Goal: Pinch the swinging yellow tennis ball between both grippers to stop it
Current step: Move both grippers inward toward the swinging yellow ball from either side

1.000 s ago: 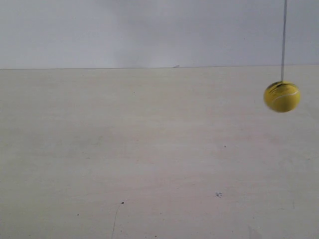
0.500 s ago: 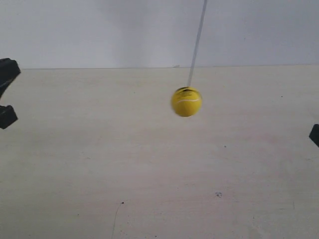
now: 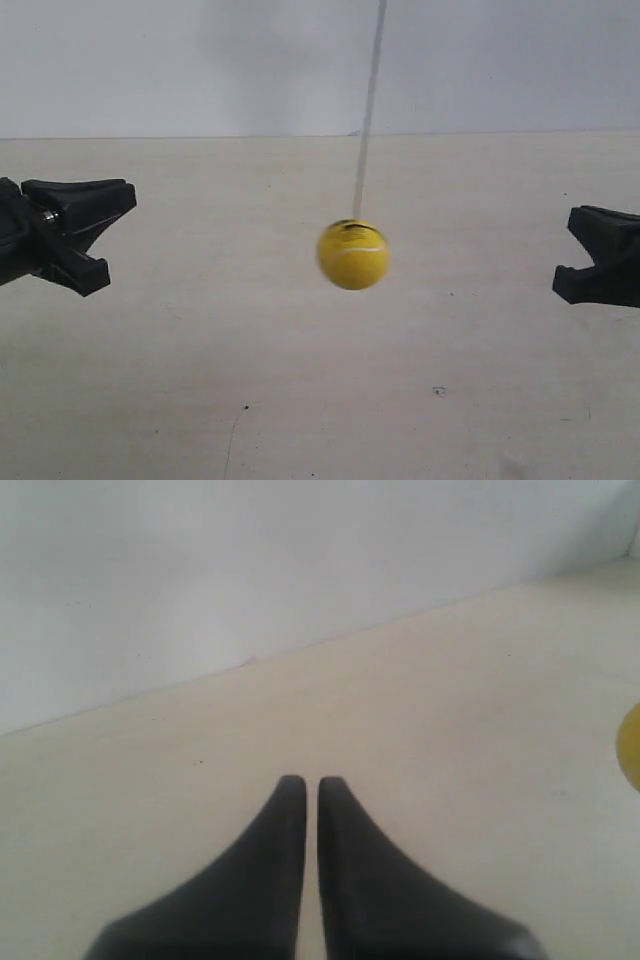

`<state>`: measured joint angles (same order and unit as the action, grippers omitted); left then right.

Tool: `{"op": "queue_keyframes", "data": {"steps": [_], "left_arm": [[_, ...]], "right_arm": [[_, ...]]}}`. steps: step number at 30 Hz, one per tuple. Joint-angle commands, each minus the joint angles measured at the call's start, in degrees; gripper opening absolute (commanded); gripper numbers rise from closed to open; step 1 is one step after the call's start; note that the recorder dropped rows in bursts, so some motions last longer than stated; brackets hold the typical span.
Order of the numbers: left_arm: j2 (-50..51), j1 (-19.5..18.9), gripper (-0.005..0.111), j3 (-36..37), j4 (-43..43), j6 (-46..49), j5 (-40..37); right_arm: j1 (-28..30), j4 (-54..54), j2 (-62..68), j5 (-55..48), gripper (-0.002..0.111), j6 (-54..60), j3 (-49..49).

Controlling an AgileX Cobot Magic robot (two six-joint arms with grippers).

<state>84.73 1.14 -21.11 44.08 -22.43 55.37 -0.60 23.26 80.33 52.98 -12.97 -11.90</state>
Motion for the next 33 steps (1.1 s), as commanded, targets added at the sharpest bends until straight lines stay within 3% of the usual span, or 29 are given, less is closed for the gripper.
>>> {"op": "queue_keyframes", "data": {"steps": [1,22,33], "left_arm": [[1.89,0.20,0.005,-2.59,9.22,-4.84,4.44],[3.75,0.34,0.005,-11.28,14.05,-9.95,1.80],[7.84,8.52,0.005,-13.40,14.41,-9.44,1.40]], "right_arm": [[0.02,1.58,4.40,2.46,0.000,-0.17,-2.85],[-0.09,13.37,13.58,8.56,0.000,-1.30,-8.39],[-0.09,18.22,15.16,12.25,0.000,-1.93,-8.39]]}}
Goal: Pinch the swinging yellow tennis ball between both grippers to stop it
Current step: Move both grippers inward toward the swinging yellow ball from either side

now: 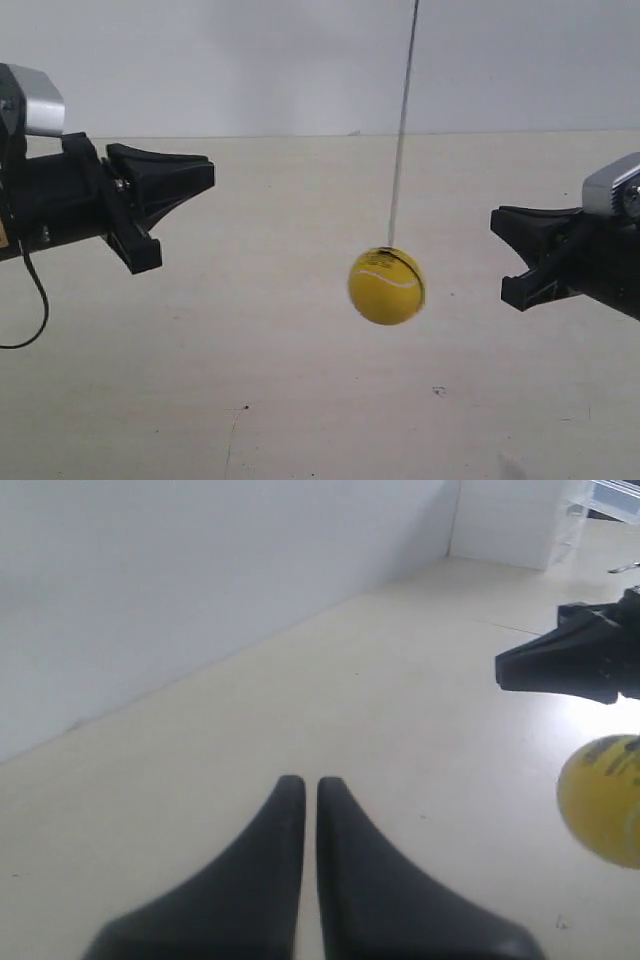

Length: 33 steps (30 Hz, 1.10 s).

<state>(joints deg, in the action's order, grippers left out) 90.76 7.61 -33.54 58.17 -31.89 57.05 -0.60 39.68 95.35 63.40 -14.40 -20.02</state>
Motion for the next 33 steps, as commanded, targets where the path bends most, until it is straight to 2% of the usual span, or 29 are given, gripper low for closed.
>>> {"op": "queue_keyframes", "data": {"steps": [1,12,18,33], "left_arm": [[2.31,2.41,0.005,-1.26,0.32,0.02,-0.28],[5.75,6.64,0.005,-3.50,0.17,0.16,-0.56],[6.62,8.97,0.005,-5.45,0.17,0.16,-4.63],[6.62,9.11,0.005,-5.44,0.17,-0.15,-4.36]], "right_arm": [[-0.09,1.81,0.14,1.94,0.000,-0.50,-0.27],[-0.09,3.93,0.14,3.05,0.000,-1.59,-0.27],[-0.09,5.56,0.14,3.98,0.000,-2.05,-0.27],[-0.09,8.79,1.21,4.24,0.000,-2.17,-0.40]]}}
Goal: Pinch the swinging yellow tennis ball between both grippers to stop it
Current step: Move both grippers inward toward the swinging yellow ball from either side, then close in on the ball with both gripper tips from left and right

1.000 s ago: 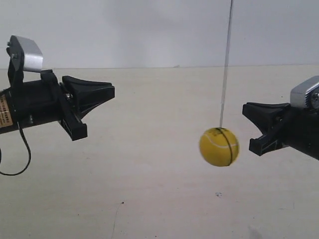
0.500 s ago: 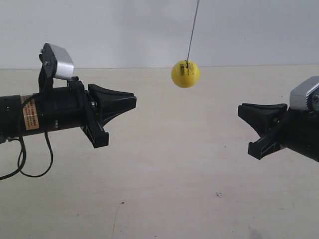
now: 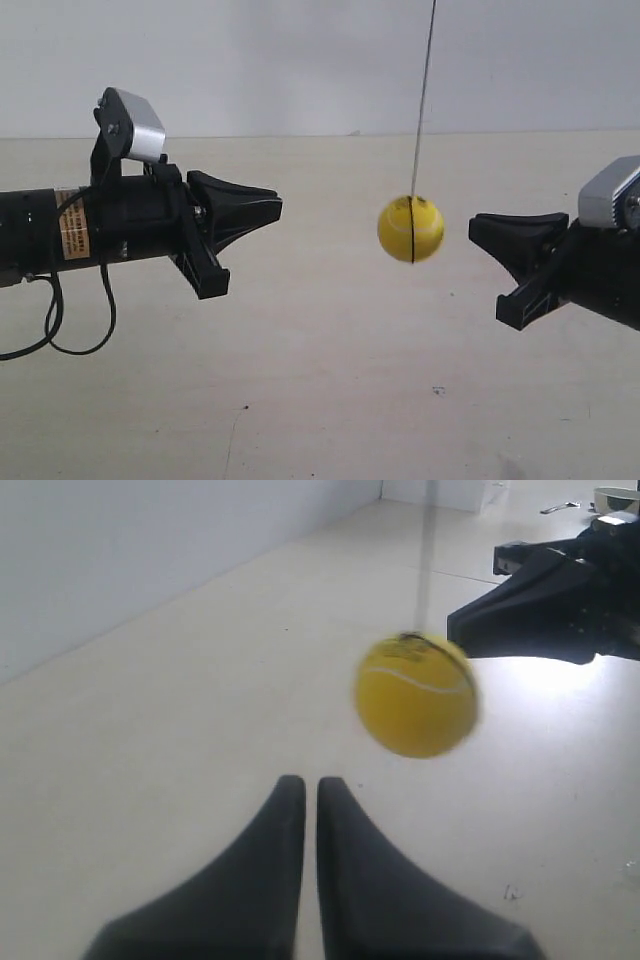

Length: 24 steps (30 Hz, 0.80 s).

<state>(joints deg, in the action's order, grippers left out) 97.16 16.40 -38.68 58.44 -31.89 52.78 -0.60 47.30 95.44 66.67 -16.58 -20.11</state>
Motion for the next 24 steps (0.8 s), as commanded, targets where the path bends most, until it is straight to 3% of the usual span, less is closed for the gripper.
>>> {"op": "queue_keyframes", "data": {"steps": [1,9,16,24], "left_arm": [[0.22,0.32,0.005,-0.29,-0.10,-0.25,-0.10],[0.22,0.32,0.005,-0.29,0.12,-0.69,0.85],[0.30,3.67,0.005,-0.43,0.12,1.39,0.67],[0.30,4.30,0.005,-0.43,-2.07,3.18,-2.50]], "right_arm": [[-0.09,1.76,1.65,1.13,0.000,0.02,-0.61],[-5.24,2.50,5.56,1.28,0.000,0.10,-2.78],[-12.59,1.57,5.90,-4.76,0.000,1.06,-5.68],[-13.29,-1.59,5.90,-7.15,0.000,2.70,-6.52]]}}
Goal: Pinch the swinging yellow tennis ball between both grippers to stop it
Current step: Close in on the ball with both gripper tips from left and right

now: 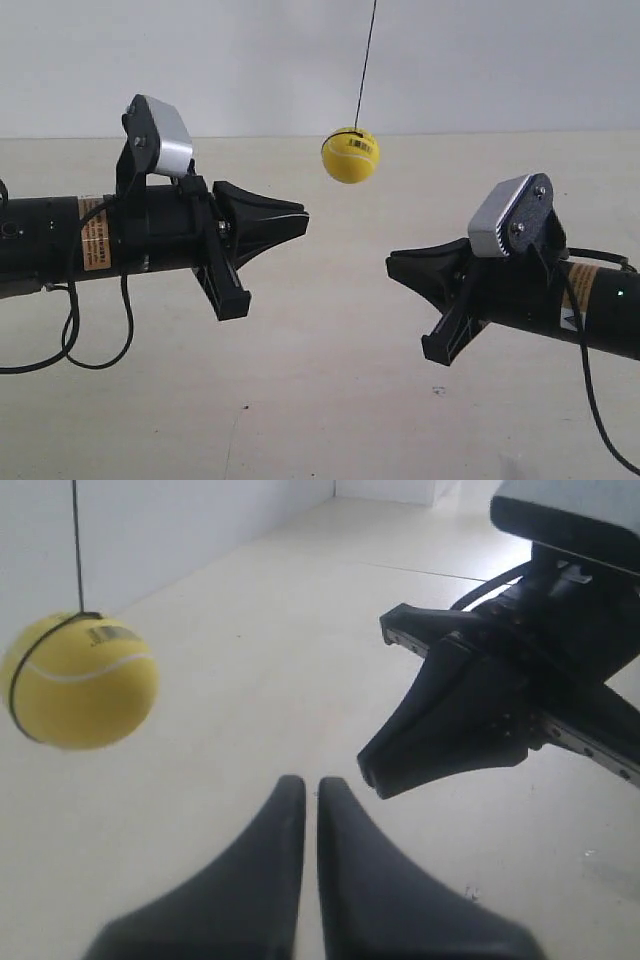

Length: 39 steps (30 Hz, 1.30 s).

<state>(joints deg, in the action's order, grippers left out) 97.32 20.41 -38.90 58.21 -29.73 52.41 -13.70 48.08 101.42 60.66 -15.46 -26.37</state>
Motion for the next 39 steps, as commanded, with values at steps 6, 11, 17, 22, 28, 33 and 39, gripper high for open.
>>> {"op": "queue_keyframes", "data": {"steps": [6,11,17,22,28,33,39], "left_arm": [[0.14,0.29,0.005,-0.21,-1.84,1.29,-2.43],[0.14,0.29,0.005,-0.21,-1.84,1.29,-3.13],[0.14,0.29,0.005,-0.21,-1.84,1.29,-3.13],[0.14,0.29,0.005,-0.21,-1.84,1.74,-4.44],[0.14,0.29,0.005,-0.21,-1.93,2.45,-5.10],[1.97,0.29,0.005,-1.59,-4.76,4.23,-4.04],[7.34,0.83,0.005,-6.10,-2.48,3.13,-2.51]], "right_arm": [[-0.18,-5.40,-0.19,-3.88,0.000,4.24,-0.26],[-0.18,-9.11,-0.19,-6.83,0.000,6.01,-0.26],[-0.18,-10.47,-0.19,-7.11,0.000,6.81,-0.26],[-0.18,-17.80,-0.42,-11.29,0.000,10.08,-0.26],[-0.18,-18.78,-2.59,-12.38,0.000,11.03,-0.26],[-0.18,-16.97,-2.74,-4.93,0.000,11.49,-0.26],[-0.18,-13.63,-2.74,-3.07,0.000,9.78,-0.26]]}}
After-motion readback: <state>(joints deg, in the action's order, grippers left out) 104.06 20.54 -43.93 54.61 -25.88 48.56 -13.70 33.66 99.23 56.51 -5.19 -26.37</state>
